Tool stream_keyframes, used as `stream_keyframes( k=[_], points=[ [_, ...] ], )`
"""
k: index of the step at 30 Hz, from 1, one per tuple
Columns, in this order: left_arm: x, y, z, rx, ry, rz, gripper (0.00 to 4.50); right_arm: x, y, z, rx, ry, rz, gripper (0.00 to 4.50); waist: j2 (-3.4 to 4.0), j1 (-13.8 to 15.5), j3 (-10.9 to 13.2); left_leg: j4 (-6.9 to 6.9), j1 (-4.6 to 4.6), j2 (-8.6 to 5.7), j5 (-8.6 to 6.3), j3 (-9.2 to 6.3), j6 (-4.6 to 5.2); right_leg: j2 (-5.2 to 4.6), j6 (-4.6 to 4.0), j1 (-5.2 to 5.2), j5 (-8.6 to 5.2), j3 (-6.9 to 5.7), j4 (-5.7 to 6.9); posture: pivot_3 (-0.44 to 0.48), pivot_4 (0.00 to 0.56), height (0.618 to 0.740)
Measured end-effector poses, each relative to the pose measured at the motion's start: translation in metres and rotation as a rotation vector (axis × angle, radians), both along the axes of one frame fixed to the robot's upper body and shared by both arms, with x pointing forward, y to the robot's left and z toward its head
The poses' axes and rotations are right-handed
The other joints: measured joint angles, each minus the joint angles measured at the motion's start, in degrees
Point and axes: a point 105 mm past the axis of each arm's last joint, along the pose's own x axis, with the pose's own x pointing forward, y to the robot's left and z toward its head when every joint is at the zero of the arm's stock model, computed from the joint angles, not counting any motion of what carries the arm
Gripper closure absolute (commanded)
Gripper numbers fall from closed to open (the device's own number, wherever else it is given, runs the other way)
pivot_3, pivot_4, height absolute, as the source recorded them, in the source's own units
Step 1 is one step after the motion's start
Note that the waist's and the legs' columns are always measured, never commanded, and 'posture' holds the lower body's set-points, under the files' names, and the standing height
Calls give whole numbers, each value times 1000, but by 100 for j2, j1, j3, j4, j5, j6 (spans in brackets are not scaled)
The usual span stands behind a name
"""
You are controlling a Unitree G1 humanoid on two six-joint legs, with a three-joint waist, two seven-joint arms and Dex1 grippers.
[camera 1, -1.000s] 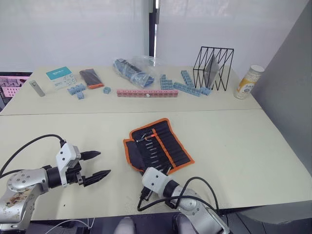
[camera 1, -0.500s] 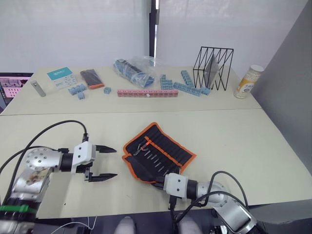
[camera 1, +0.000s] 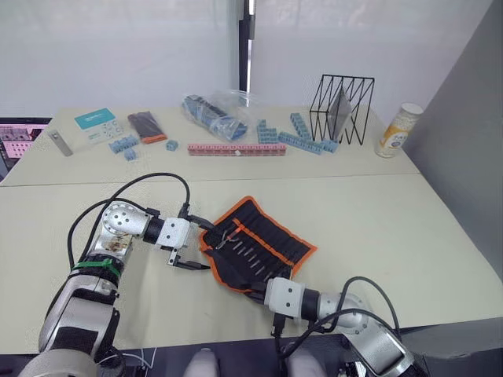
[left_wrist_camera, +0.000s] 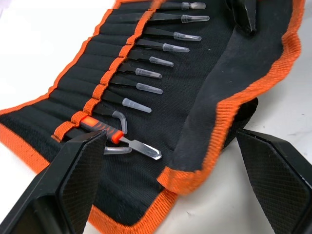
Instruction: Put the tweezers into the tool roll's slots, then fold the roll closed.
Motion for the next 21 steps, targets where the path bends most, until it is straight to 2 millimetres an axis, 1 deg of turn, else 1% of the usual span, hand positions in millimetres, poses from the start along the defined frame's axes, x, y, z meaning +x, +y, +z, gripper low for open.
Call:
stream_keyframes(
  k=[3,6,11,21],
  points=[
    [-3,-1,-6,28,8,-28,1808,1,-1,0,-4,1,-7,4500,0,8,0,2,0,0,0,0,0,-1,1,1,0,1,1,0,150,737],
    [-4,1,-11,50,31,-31,2822,1,-1,0,0,-2,-18,4500,0,16,0,5,-2,0,0,0,0,0,2,0,0,2,2,0,150,737],
    [-2,5,-8,58,21,-28,4465,2,-2,2,3,-5,-25,4500,0,21,0,10,-2,0,0,0,1,0,4,1,1,3,3,0,150,737],
    [-5,13,-9,62,31,-7,4493,3,-2,3,-11,-28,-26,4500,0,1,0,10,0,0,1,0,1,2,4,0,1,5,8,0,150,737]
  ],
)
